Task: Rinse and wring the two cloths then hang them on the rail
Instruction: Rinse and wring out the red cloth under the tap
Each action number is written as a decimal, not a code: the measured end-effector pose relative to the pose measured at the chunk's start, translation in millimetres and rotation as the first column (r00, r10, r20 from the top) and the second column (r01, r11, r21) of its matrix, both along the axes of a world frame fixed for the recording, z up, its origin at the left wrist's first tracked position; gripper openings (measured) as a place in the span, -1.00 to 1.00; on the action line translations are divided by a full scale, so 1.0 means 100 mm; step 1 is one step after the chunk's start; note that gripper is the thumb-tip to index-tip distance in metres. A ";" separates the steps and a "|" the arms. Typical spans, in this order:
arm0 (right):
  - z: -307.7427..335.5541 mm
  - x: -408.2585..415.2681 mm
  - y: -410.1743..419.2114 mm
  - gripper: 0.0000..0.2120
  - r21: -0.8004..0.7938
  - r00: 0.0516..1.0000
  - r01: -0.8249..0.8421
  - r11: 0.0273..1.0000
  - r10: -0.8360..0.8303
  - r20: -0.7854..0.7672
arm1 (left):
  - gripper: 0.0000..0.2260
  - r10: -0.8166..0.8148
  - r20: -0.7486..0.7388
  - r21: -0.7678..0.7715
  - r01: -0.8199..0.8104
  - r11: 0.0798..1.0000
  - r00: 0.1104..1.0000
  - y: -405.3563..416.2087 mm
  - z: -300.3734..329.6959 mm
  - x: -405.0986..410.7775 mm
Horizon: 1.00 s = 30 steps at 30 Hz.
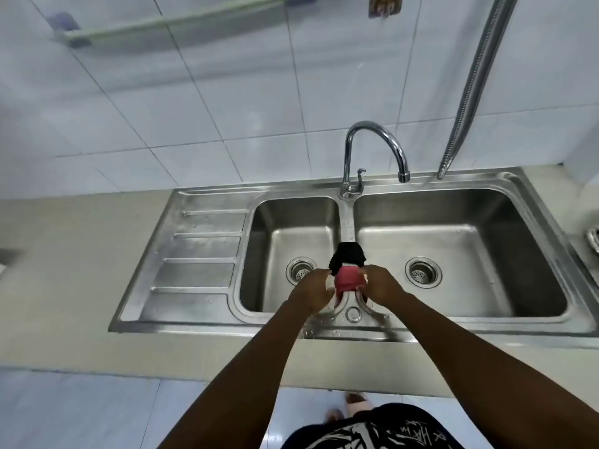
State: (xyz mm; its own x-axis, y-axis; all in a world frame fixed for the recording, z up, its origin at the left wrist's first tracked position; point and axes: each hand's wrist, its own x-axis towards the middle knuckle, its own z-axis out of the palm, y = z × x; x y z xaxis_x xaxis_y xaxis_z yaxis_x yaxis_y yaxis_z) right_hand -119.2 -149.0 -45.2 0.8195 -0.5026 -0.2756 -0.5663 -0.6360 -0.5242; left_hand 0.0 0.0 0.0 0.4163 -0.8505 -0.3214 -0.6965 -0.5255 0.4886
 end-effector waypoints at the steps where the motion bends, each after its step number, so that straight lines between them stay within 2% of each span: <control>1: -0.04 0.03 -0.01 -0.63 0.008 1.000 0.003 1.000 -0.003 0.016 | -0.52 0.016 -0.008 0.002 -0.016 1.000 1.000 -0.01 -0.02 -0.01; 5: -0.21 0.11 0.06 -0.57 0.007 0.990 0.080 0.997 -0.080 0.118 | -0.53 0.144 -0.021 0.019 -0.143 0.989 0.989 0.12 -0.15 -0.03; 9: -0.22 0.18 0.03 -0.78 -0.052 0.998 0.045 0.998 -0.043 0.038 | -0.55 0.224 -0.052 0.014 -0.224 0.974 0.973 0.16 -0.30 -0.05; 13: -0.28 0.24 -0.13 -0.83 -0.080 0.992 -0.085 0.993 0.077 -0.100 | -0.57 0.276 -0.097 -0.036 -0.280 0.959 0.956 0.11 -0.34 -0.07; 16: -0.26 0.16 -0.13 -0.82 -0.058 0.988 -0.104 0.993 0.096 -0.117 | -0.59 0.254 -0.125 -0.041 -0.261 0.965 0.959 0.20 -0.40 -0.10; 20: 0.04 0.16 -0.14 -0.71 0.026 0.999 -0.045 0.999 0.045 0.017 | -0.63 0.234 -0.166 -0.087 -0.251 0.964 0.958 0.34 -0.36 0.12; 25: 0.59 0.42 -0.02 -0.83 0.154 0.972 0.044 0.987 -0.078 0.223 | -0.67 0.276 -0.281 -0.123 -0.320 0.939 0.919 0.53 -0.29 0.59; 27: 0.79 0.53 0.05 -0.73 0.245 0.950 0.059 0.968 -0.130 0.285 | -0.57 0.275 -0.374 -0.127 -0.342 0.931 0.886 0.54 -0.24 0.79; 30: 1.04 0.68 0.04 -0.51 0.354 0.922 0.042 0.934 -0.173 0.347 | -0.26 0.192 -0.509 -0.110 -0.285 0.952 0.839 0.38 -0.06 1.01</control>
